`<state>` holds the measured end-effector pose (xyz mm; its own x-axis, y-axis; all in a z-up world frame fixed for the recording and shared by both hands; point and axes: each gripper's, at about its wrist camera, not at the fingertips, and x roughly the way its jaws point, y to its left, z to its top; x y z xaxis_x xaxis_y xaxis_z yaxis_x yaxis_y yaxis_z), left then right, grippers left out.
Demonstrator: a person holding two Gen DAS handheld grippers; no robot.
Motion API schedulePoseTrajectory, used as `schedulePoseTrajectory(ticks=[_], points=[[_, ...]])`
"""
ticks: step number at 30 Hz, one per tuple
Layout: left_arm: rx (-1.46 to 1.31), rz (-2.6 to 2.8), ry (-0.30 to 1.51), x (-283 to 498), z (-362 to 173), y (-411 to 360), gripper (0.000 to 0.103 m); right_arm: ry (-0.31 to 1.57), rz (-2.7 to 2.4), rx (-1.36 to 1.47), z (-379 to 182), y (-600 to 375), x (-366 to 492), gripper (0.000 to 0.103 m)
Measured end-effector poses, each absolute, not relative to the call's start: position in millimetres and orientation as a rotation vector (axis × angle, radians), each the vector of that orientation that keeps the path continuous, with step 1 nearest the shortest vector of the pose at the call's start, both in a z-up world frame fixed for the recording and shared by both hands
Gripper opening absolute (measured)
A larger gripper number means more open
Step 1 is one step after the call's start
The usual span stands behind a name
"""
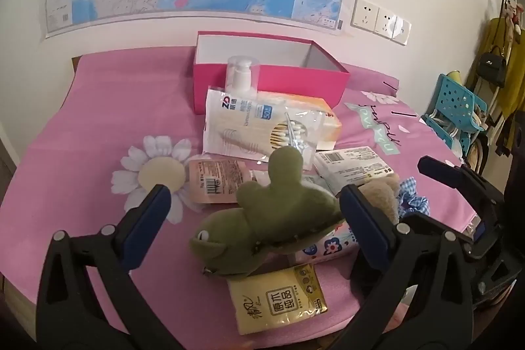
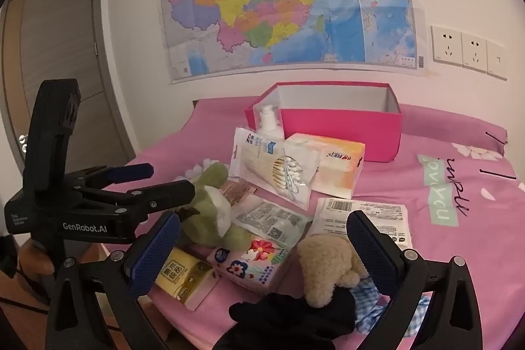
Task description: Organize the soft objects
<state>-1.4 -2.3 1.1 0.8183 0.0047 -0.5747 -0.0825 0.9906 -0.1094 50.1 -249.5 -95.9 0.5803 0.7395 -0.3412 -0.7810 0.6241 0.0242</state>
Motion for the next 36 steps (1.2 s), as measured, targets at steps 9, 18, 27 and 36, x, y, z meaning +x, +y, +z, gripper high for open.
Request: schedulePoseTrajectory(ticks=[9,18,27,36], points=[[-0.146,0.063,0.623,-3.0,-1.6,2.7,0.103,0.326,0.855,-0.181,-95.4,-237.1,38.9,0.103],[-0.135,0.068,0.623,-3.1,-0.5,3.5,0.103,0.355,0.896,-0.132,-95.7,-233.5,41.5,0.103],[-0.130,0.080,0.626,-2.8,-0.6,4.3,0.103,0.359,0.895,-0.129,-93.9,-231.6,42.9,0.103],[-0.129,0.085,0.629,-2.9,-1.9,4.0,0.103,0.366,0.904,-0.131,-95.2,-229.5,43.2,0.101]])
